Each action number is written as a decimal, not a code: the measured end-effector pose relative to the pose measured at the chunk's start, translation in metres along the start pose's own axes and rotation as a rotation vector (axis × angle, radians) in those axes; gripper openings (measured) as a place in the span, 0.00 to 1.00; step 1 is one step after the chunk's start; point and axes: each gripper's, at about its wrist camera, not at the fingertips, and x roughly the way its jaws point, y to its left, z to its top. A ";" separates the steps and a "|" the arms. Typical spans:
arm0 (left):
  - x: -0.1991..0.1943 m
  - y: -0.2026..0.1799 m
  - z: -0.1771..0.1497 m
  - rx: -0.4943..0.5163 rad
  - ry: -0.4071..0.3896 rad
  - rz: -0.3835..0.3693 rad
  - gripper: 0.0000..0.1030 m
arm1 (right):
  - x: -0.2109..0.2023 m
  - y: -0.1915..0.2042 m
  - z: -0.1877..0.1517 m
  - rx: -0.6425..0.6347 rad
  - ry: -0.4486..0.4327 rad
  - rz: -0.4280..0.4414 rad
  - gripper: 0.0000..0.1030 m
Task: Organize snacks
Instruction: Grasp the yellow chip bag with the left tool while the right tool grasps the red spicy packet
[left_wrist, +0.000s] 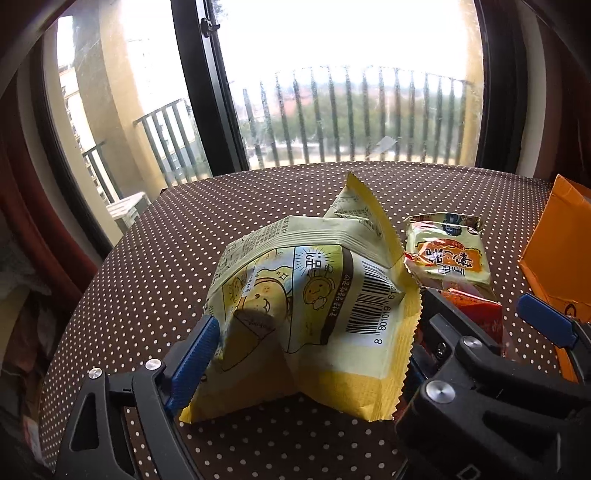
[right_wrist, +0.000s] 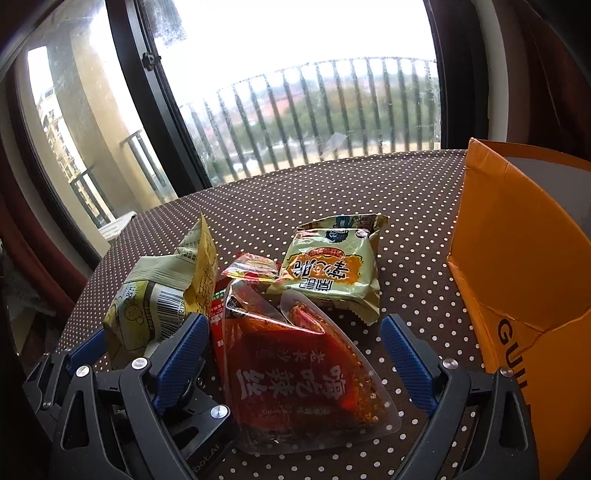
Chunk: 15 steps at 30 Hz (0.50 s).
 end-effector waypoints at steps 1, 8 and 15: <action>0.001 -0.001 -0.001 0.006 -0.004 0.005 0.84 | 0.003 0.000 -0.001 -0.001 0.005 -0.001 0.93; 0.000 -0.005 -0.008 0.025 -0.019 0.032 0.77 | 0.016 -0.002 -0.005 0.014 0.042 0.018 0.93; 0.004 -0.006 -0.009 0.031 -0.025 0.035 0.76 | 0.024 -0.005 -0.007 0.029 0.067 0.031 0.90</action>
